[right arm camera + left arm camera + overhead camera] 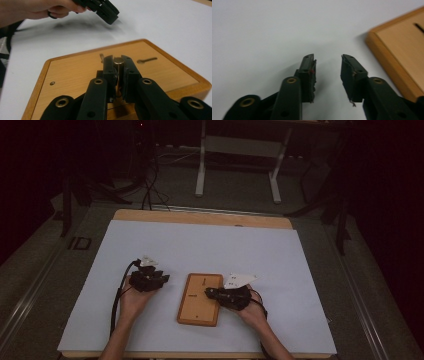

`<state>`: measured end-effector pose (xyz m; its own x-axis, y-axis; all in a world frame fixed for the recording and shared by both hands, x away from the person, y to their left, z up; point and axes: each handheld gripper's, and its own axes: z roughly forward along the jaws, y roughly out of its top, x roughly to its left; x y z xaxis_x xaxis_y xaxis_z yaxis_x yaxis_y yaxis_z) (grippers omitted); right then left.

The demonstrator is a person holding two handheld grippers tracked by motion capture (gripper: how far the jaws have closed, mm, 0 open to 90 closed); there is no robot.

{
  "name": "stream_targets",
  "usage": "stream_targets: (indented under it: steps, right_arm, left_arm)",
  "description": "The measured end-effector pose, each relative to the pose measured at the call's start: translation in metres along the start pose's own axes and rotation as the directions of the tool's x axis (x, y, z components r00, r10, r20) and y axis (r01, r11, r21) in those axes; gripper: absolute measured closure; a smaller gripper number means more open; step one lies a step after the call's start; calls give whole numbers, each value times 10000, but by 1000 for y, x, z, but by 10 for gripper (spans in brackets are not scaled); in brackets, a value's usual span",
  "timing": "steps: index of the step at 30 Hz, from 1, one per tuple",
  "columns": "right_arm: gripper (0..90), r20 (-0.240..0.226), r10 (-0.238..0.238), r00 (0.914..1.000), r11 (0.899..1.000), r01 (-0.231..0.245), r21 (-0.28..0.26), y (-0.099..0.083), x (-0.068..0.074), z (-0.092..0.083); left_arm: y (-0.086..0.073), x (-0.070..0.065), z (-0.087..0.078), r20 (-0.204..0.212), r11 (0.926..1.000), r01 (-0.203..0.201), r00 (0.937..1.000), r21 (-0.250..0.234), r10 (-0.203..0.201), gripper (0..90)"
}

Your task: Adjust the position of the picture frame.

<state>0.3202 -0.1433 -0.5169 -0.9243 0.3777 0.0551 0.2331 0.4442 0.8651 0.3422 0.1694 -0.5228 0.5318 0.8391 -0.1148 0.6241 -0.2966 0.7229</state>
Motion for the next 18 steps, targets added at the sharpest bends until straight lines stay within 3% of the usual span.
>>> stream_targets:
  steps: [5, 8, 12, 18]
  right_arm:
    - [837, -138, 133, 9998, 9999, -131, 101, -4, -2, 0]
    - [840, -614, -203, 9979, 9994, 220, 275, -3, 7, 7]
    - [842, -1111, -510, 9925, 9978, 553, 360, -2, 17, 14]
    - [841, -1918, -929, 9770, 9939, 1026, 409, -1, 31, 24]
  left_arm:
    - [6, -10, 9, 666, 9978, -655, 9956, -14, 655, 786]
    - [9, -14, 10, 942, 9957, -900, 9913, -223, 917, 895]
    - [11, -19, 10, 1268, 9915, -1238, 9836, -412, 1281, 897]
    - [14, -28, 12, 1574, 9841, -1710, 9716, -484, 1766, 889]
